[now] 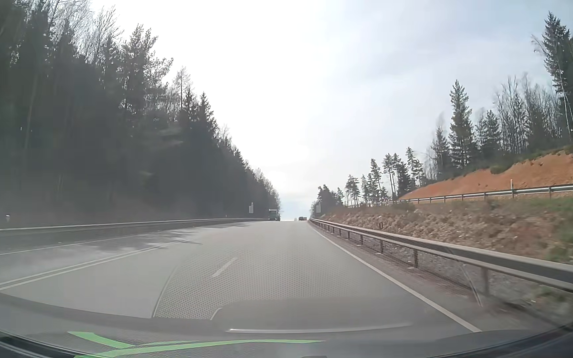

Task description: Follow the waypoints while adhering to traffic rules and regulations

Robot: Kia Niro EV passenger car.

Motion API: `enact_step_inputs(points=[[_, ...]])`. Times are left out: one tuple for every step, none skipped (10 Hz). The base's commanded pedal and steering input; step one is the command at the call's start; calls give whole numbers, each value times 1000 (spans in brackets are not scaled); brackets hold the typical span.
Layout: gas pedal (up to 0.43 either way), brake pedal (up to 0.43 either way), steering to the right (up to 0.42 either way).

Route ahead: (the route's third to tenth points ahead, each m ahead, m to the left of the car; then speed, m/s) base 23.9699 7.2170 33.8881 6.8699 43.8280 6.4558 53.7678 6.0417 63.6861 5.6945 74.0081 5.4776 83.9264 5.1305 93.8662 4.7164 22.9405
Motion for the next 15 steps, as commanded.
enact_step_inputs(points=[[370, 0, 8], [370, 0, 8], [370, 0, 8], [370, 0, 8], [370, 0, 7], [370, 0, 7], [378, 0, 7], [378, 0, 7], [378, 0, 6], [378, 0, 6], [378, 0, 5], [378, 0, 5], [378, 0, 5], [378, 0, 4], [378, 0, 4]])
